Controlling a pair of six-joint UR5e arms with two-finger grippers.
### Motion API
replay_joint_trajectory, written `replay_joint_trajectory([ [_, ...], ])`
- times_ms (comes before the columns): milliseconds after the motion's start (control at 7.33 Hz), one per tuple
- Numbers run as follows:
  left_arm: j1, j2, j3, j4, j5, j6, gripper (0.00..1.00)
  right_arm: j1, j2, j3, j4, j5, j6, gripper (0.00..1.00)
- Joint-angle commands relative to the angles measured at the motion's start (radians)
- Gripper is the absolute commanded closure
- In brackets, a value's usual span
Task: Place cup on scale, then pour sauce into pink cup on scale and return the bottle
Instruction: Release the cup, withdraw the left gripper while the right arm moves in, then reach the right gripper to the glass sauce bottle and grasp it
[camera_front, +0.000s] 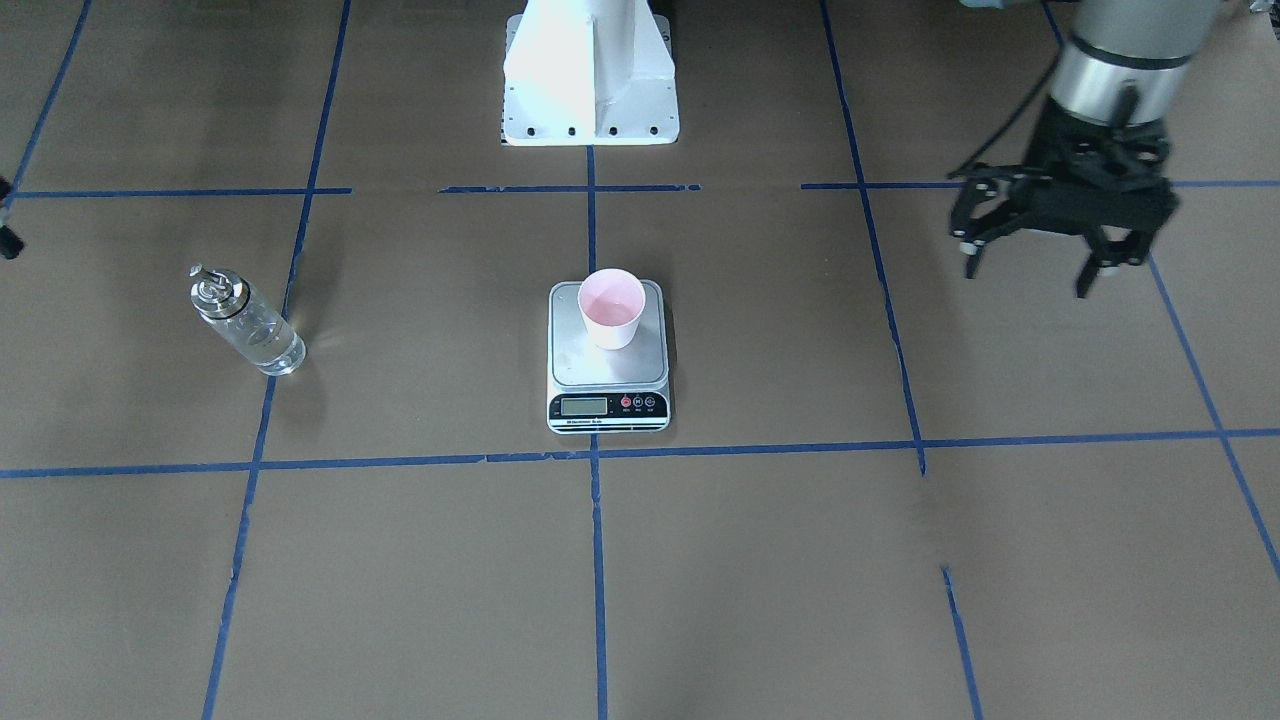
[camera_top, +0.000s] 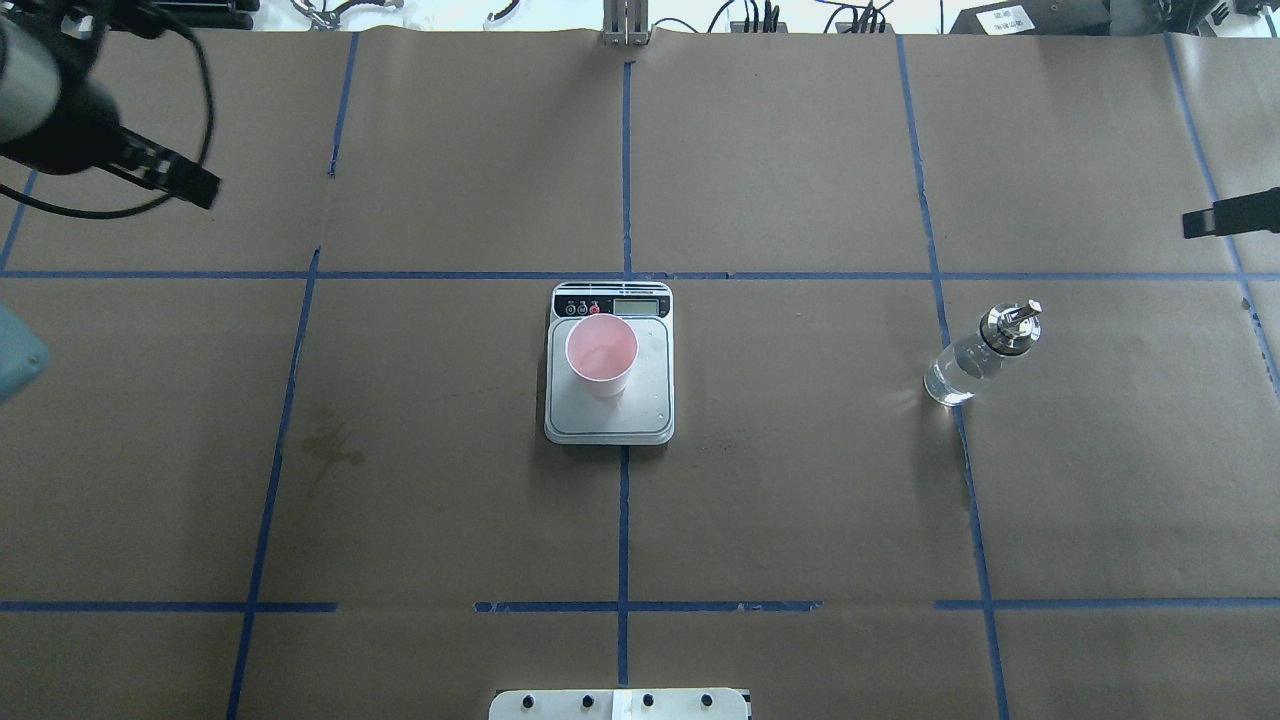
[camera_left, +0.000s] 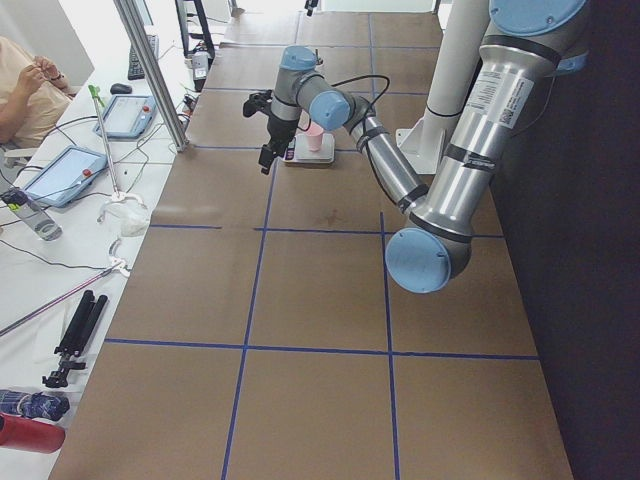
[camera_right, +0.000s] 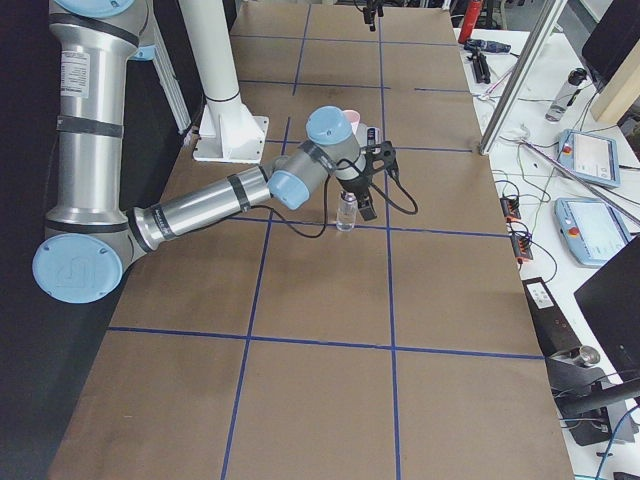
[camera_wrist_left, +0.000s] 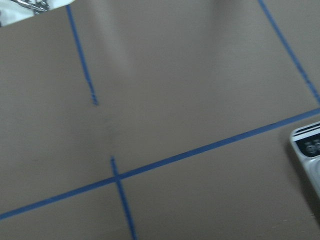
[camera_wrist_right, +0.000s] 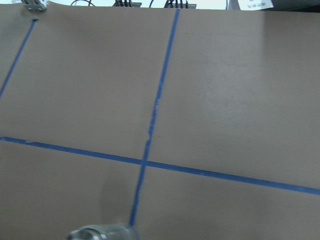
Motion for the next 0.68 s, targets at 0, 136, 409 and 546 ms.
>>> replay_joint_trajectory([
  [0, -0.319, 0.091, 0.182, -0.018, -0.17, 0.342, 0.0, -0.224, 0.087, 0.096, -0.086, -0.191, 0.226, 0.0],
  [136, -0.456, 0.097, 0.355, -0.083, -0.218, 0.638, 0.0, -0.298, 0.105, 0.216, -0.284, -0.287, 0.228, 0.0],
  [409, -0.532, 0.1, 0.575, -0.085, -0.22, 0.744, 0.0, -0.517, 0.078, 0.262, -0.298, -0.607, 0.304, 0.0],
  [546, -0.547, 0.125, 0.583, -0.093, -0.293, 0.729, 0.0, -0.582, 0.037, 0.261, -0.202, -0.69, 0.326, 0.0],
])
